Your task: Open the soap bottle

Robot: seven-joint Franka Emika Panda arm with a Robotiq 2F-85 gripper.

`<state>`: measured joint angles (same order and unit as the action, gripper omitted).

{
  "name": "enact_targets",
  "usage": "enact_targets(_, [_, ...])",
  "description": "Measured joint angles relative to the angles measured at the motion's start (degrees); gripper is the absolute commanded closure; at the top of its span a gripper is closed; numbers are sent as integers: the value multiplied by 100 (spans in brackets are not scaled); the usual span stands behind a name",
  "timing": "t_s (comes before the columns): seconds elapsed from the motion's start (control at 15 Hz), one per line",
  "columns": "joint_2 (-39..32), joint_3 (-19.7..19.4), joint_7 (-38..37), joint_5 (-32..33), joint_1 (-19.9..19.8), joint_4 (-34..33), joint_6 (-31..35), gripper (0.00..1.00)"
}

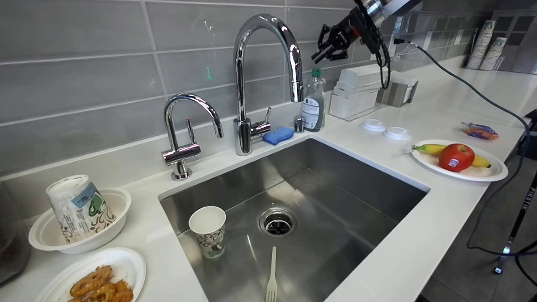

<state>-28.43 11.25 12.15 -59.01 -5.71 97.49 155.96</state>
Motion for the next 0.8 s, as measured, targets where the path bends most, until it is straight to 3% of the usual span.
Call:
enact_targets(0.2, [139,-55,-400,-130,-50,1,0,27])
enact_targets(0.47, [418,-23,-683,-852,-299,79,-132,0])
enact_targets(0.8, [538,157,-671,-2013,-645,454,-615,0])
